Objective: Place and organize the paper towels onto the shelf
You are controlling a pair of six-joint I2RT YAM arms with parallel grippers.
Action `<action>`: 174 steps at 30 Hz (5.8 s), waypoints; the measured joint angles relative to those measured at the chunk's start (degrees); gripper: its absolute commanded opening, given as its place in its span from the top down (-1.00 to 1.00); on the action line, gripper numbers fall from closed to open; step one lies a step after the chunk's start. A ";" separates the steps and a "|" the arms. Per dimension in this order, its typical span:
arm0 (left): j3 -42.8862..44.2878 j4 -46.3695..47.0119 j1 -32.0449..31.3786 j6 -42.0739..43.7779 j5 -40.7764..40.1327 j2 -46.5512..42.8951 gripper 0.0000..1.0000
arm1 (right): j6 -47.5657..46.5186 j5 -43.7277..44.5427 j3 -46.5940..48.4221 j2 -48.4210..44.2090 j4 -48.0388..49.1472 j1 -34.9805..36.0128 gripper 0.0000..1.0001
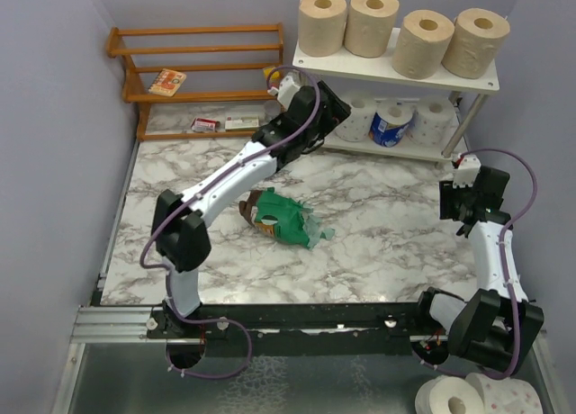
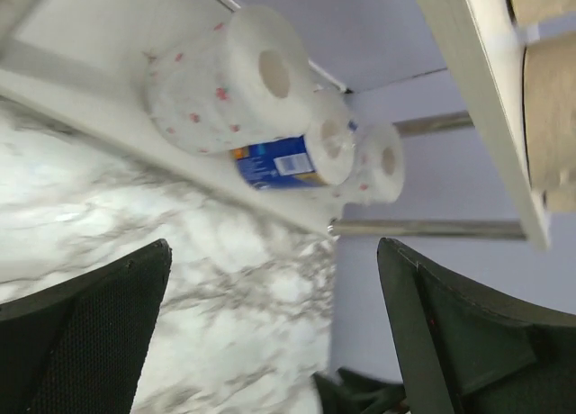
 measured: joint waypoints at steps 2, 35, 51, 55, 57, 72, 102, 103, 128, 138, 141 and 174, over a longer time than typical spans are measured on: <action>-6.34 -0.17 -0.02 5.57 -0.17 -6.29 -0.98 | -0.20 -0.39 0.00 -0.35 -0.02 0.00 -0.04; -47.04 19.76 27.45 27.85 17.09 -14.93 -0.83 | -0.35 -1.16 0.00 -0.24 -0.02 -0.07 -0.04; -45.97 28.55 27.39 17.81 16.52 -8.79 0.35 | -0.35 -1.05 0.00 -0.24 0.00 -0.20 -0.02; -46.03 31.12 27.34 15.85 16.44 -7.98 0.70 | -0.37 -1.03 0.00 -0.24 0.00 -0.35 -0.01; -46.03 31.80 27.34 14.95 16.33 -7.74 0.76 | -0.35 -1.03 0.00 -0.24 0.00 -0.44 -0.01; -48.35 33.48 27.34 13.33 17.18 -9.11 1.00 | -0.35 -1.03 0.00 -0.24 0.00 -0.48 -0.01; -21.18 -1.44 28.46 59.65 24.72 -12.87 0.22 | -0.35 -1.05 0.00 -0.33 0.00 -0.48 -0.01; -17.22 -3.93 29.73 61.22 27.96 -9.38 -0.01 | -0.35 -1.05 0.00 -0.33 0.00 -0.48 -0.01; 29.46 -53.53 43.65 97.96 60.22 29.81 -0.49 | -0.37 -1.09 0.00 -0.13 0.00 -0.74 -0.01; 28.52 -61.13 43.12 104.32 62.40 28.70 0.29 | -0.37 -1.11 0.00 -0.13 -0.02 -0.74 -0.01; 25.90 -62.42 42.42 105.94 62.25 26.40 1.00 | -0.37 -1.11 0.00 -0.13 0.00 -0.74 -0.01; -20.15 -28.09 24.20 109.81 25.57 -15.28 1.00 | -0.39 -1.11 0.00 -0.13 0.00 -0.74 -0.01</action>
